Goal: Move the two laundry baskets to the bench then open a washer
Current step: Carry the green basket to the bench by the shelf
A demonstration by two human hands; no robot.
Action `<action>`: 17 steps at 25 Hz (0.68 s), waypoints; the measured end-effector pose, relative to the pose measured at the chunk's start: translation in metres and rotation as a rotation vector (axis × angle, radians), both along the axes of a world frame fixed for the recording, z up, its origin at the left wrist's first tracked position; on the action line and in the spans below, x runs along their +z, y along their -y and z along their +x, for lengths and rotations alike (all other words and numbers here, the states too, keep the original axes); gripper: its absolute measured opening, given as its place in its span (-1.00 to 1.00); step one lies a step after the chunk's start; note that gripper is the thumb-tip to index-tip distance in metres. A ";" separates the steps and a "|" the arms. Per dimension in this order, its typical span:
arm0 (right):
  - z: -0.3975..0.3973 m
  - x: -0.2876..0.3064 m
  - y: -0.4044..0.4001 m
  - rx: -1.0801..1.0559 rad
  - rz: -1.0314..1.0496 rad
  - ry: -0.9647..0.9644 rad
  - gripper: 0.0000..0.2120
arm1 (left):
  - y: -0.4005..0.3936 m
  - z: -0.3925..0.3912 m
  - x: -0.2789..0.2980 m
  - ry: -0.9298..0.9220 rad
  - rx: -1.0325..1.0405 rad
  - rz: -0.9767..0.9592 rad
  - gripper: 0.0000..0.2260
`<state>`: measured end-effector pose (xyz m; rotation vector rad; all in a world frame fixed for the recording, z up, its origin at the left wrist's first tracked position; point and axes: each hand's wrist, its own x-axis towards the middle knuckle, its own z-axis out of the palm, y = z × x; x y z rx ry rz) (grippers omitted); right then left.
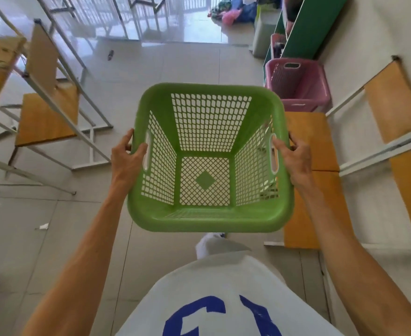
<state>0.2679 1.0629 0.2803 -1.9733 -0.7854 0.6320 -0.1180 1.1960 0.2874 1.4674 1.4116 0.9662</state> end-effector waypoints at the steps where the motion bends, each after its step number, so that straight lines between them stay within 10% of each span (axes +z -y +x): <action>1: 0.014 0.001 -0.023 0.003 -0.011 0.002 -0.49 | -0.023 0.015 0.002 -0.002 0.008 0.007 -0.49; 17: 0.187 0.018 -0.357 -0.161 -0.043 0.012 -0.51 | -0.428 0.221 0.005 -0.060 -0.153 -0.010 -0.51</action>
